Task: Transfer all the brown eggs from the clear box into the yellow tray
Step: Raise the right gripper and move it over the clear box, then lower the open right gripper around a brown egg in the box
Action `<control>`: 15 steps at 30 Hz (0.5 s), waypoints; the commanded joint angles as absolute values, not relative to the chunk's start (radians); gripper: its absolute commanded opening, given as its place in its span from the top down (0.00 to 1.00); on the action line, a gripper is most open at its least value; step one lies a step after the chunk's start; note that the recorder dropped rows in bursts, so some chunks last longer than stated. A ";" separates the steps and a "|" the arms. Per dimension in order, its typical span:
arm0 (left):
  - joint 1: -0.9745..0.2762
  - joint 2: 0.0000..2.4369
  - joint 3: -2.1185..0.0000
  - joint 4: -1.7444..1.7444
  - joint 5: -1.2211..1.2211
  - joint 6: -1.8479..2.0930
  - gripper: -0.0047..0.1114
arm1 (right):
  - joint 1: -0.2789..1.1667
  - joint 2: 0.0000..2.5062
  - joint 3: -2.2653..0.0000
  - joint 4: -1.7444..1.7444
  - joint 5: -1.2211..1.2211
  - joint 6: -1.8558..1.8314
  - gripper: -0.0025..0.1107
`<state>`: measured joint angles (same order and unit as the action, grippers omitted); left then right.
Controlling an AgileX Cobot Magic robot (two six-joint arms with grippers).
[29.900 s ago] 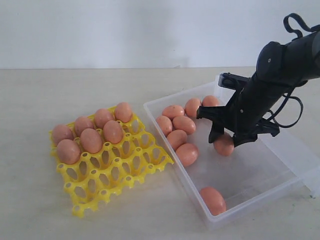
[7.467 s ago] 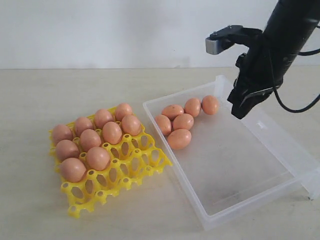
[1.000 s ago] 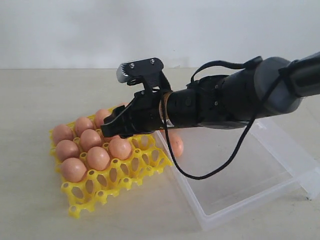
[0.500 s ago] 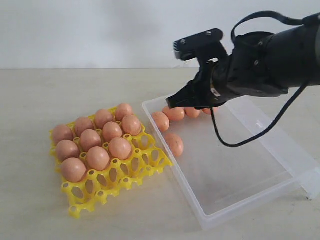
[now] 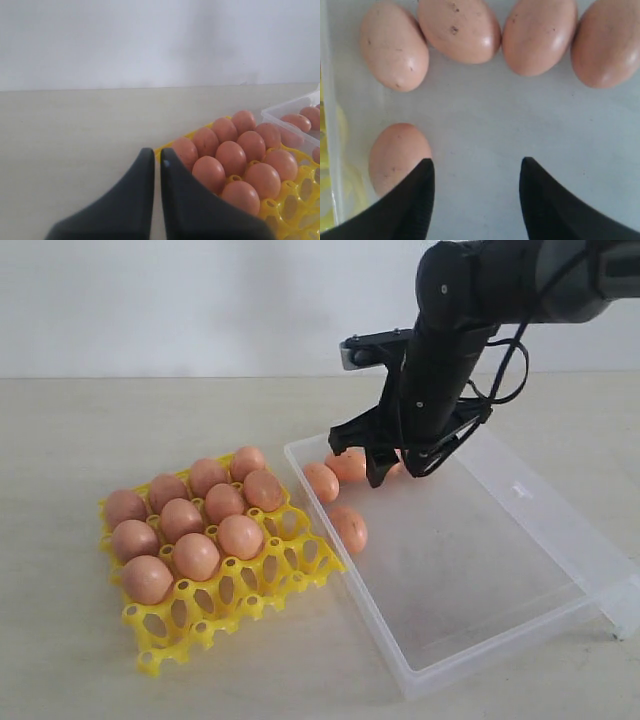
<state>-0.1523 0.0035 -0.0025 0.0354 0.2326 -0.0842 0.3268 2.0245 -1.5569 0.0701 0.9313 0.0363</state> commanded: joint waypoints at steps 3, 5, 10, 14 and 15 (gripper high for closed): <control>-0.150 0.000 0.000 0.034 0.226 -0.086 0.92 | 0.318 2.106 -1.658 0.103 1.062 0.015 0.58; -0.150 0.000 0.000 0.034 0.226 -0.086 0.92 | 0.318 2.115 -1.653 0.121 1.067 0.000 0.58; -0.150 0.000 0.000 0.034 0.226 -0.086 0.92 | 0.318 2.127 -1.653 0.241 1.054 -0.131 0.58; -0.150 0.000 0.000 0.034 0.226 -0.086 0.92 | 0.318 2.127 -1.653 0.312 1.018 -0.271 0.58; -0.150 0.000 0.000 0.034 0.226 -0.086 0.92 | 0.318 2.127 -1.653 0.309 0.996 -0.271 0.58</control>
